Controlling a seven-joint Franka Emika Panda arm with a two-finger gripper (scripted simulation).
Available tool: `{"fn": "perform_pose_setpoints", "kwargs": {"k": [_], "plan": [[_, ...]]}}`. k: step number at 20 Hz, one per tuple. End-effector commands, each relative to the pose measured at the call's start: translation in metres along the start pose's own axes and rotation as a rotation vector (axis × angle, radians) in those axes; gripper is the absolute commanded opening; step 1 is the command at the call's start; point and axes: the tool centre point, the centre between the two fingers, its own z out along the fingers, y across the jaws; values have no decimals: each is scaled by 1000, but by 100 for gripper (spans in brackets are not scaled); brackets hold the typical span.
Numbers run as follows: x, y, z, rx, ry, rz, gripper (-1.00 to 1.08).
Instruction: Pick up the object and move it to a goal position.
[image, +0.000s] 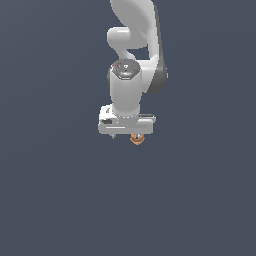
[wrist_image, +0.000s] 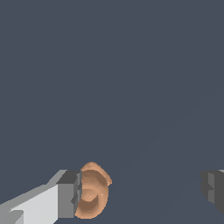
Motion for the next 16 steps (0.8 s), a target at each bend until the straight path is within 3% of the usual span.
{"fn": "perform_pose_setpoints", "kwargs": {"k": [1,16], "plan": [[0,0,0,0,0,0,100],[-1,16,4,-5,-6,-15,100]]}}
